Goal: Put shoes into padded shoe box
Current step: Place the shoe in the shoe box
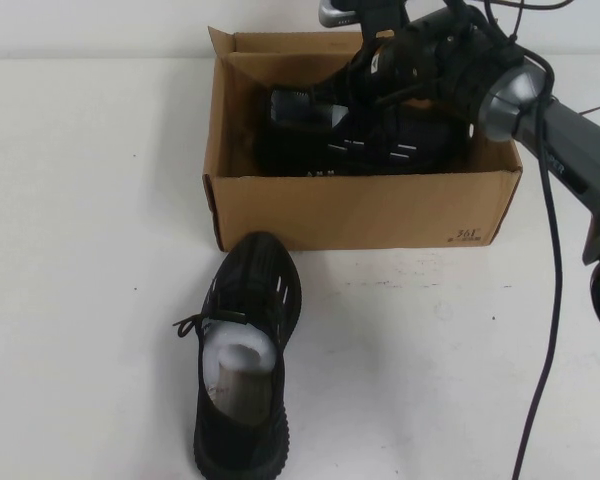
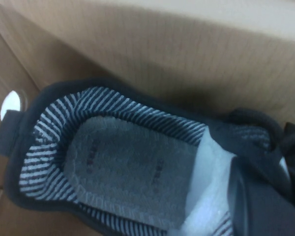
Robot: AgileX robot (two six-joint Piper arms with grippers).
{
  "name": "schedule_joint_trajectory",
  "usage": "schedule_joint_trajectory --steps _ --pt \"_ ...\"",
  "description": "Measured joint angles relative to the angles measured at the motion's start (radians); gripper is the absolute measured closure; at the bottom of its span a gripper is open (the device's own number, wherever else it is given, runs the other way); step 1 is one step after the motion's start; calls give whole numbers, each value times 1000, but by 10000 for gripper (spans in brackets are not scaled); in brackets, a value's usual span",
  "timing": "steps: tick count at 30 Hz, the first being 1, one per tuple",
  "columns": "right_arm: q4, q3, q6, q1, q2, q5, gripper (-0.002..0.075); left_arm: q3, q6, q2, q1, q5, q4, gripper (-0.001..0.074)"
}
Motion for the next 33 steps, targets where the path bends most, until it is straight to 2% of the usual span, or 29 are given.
schedule_joint_trajectory --steps 6,13,16,23,29,31,33 --pt "-2 0 -6 0 0 0 705 0 0 0 0 0 0 739" --pt "-17 0 -6 1 -11 -2 464 0 0 0 0 0 0 739" --pt "-23 0 -6 1 -17 -2 413 0 0 0 0 0 0 739" --pt "-20 0 -6 8 -65 20 414 0 0 0 0 0 0 739" --pt "-23 0 4 31 -160 163 419 0 0 0 0 0 0 739" --pt "-29 0 4 43 -200 235 456 0 0 0 0 0 0 739" --pt "-56 0 4 55 -244 324 523 0 0 0 0 0 0 739"
